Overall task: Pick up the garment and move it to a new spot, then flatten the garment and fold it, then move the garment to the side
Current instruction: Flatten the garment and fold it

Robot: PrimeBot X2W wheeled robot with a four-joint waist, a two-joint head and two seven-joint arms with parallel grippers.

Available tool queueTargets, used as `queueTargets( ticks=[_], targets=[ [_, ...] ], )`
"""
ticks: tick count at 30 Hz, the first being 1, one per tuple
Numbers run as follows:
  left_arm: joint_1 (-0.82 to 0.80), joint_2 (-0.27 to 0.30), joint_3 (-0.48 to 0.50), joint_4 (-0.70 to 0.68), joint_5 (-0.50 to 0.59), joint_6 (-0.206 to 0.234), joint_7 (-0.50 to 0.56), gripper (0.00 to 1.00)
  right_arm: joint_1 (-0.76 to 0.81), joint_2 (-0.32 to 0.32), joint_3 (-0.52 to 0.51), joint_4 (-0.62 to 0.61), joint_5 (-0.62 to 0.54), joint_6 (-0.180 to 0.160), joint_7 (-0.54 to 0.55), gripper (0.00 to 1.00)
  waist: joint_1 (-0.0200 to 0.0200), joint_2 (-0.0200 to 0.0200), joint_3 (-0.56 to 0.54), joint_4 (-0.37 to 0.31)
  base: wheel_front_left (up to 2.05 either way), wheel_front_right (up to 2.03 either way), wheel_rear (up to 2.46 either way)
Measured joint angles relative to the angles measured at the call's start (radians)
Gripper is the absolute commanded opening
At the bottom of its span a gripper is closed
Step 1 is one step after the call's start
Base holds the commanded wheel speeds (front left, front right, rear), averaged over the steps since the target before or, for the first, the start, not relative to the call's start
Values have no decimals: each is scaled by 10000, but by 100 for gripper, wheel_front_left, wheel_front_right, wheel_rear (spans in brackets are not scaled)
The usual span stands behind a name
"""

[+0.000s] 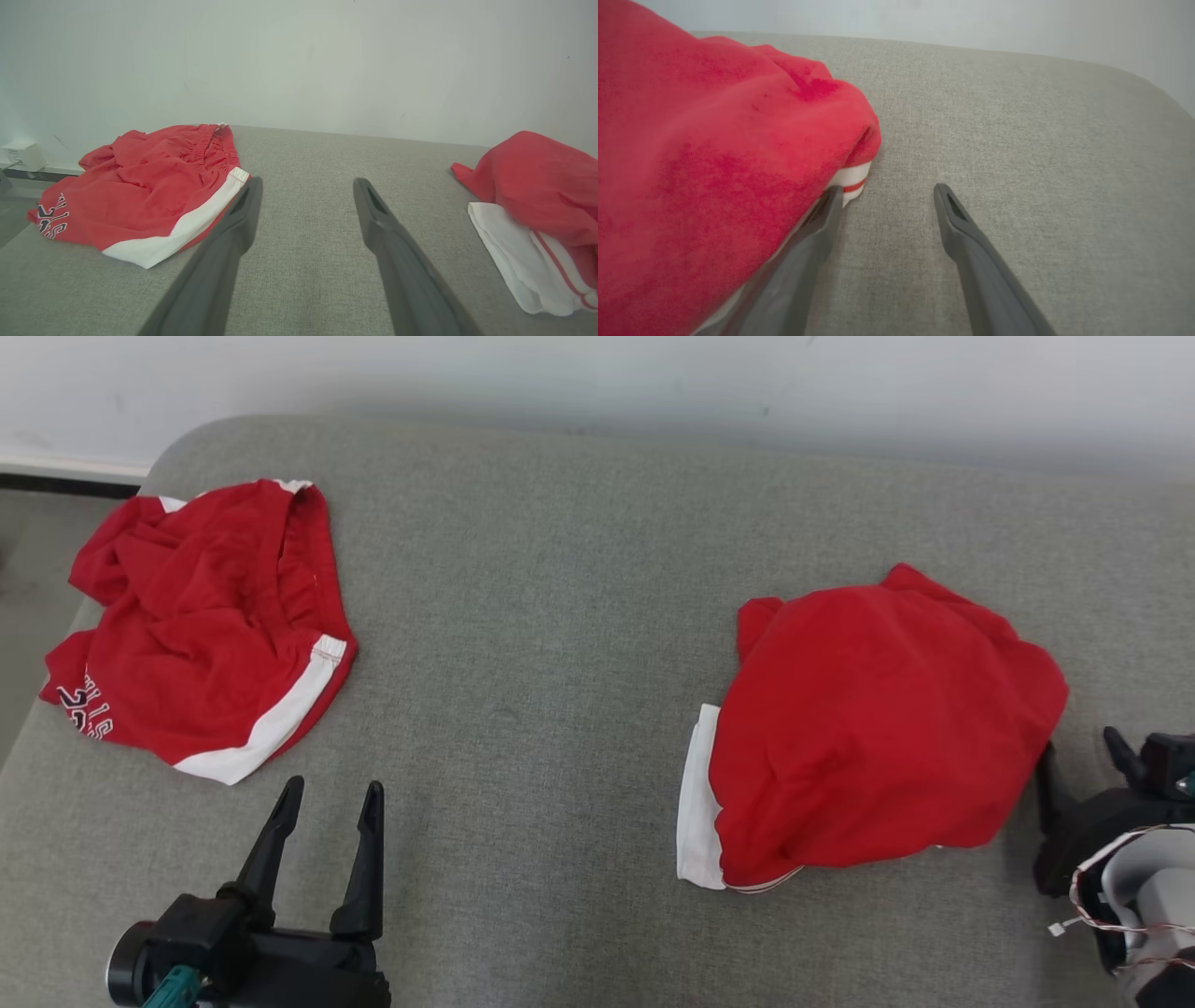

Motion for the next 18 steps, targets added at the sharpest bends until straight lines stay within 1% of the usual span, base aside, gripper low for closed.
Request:
queueTargets(
  ticks=[6, 14, 15, 16, 17, 18],
  targets=[
    [-202, -96, 46, 123, 82, -98, 0, 100, -596, 316, 692, 867, 313, 0, -399, 100, -1, 0, 303, 186, 0, 0, 0],
    [-342, -207, -27, 291, 184, -221, 0, 100, -1229, 512, 1377, 1839, 721, -29, -594, 100, -3, -1, 328, 379, 0, 0, 0],
    [-383, -211, -36, 313, 186, -247, 0, 100, -1287, 523, 1440, 1933, 784, -29, -612, 63, -3, -1, 339, 416, 0, 0, 0],
    [-425, -217, -38, 328, 186, -249, 0, 100, -1341, 527, 1492, 2002, 830, -29, -629, 15, -3, -1, 351, 452, 0, 0, 0],
    [-446, -224, -29, 341, 188, -255, 0, 100, -1400, 535, 1546, 2059, 894, -29, -660, 0, -3, -1, 364, 485, 0, 0, 0],
    [-448, -228, -17, 359, 190, -255, 0, 100, -1451, 548, 1590, 2107, 945, -27, -692, 0, -3, 0, 376, 516, 0, 0, 0]
  ],
)
